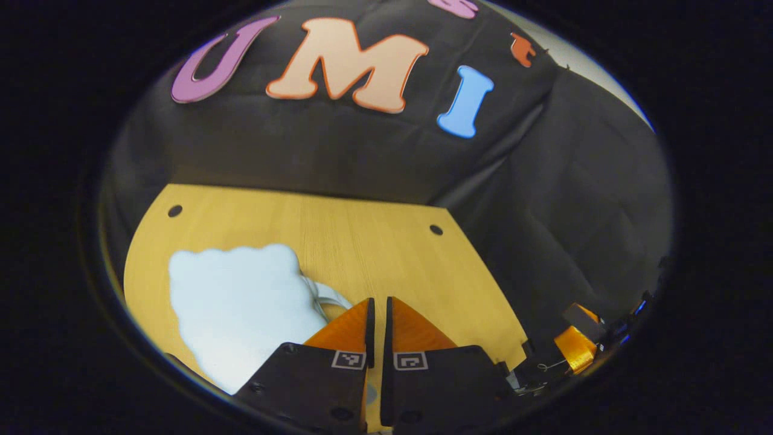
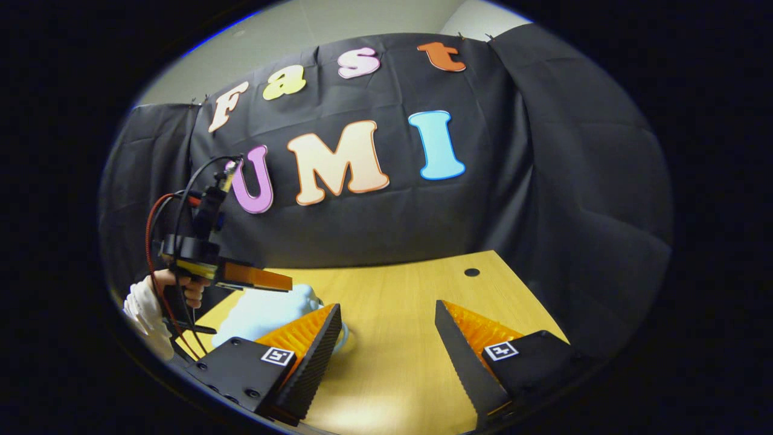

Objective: First open the suitcase, pack the skin care products into it, and then close the suitcase.

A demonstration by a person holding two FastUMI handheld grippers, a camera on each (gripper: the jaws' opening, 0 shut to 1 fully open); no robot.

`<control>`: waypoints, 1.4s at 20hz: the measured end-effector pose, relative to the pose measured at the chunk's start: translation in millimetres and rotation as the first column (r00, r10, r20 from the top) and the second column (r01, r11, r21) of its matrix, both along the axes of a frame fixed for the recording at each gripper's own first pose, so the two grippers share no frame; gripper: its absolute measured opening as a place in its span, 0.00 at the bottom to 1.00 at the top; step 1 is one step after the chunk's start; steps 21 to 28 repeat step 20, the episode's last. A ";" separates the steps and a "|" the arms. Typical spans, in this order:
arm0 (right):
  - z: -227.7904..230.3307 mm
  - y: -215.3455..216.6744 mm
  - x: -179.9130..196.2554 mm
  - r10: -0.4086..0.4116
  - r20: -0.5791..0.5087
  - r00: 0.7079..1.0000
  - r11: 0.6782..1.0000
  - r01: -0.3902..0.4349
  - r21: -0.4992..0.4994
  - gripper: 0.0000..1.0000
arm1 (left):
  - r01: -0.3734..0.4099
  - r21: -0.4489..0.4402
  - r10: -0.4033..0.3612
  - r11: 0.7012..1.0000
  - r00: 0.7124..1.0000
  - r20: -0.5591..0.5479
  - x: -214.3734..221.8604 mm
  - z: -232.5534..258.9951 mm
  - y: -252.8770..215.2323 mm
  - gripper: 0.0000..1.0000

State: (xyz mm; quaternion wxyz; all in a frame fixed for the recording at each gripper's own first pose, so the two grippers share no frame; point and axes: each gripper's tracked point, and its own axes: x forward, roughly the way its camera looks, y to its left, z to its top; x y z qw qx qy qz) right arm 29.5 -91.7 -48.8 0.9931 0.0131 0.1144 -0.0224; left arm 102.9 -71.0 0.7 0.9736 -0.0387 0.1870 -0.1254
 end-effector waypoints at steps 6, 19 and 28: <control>21.7 41.0 9.2 0.074 0.082 0.994 0.997 -0.077 0.029 0.98 | -0.086 0.018 0.080 0.996 0.971 0.225 -61.1 43.3 13.7 0.17; 31.9 57.4 -23.5 0.012 0.136 0.991 0.999 -0.019 0.051 0.98 | -0.173 0.154 0.115 0.973 0.937 0.329 -96.4 21.5 30.9 0.91; 33.0 56.0 -26.3 0.000 0.136 0.991 0.999 -0.007 0.049 0.98 | -0.164 0.156 0.106 0.974 0.940 0.323 -94.0 20.3 31.3 0.90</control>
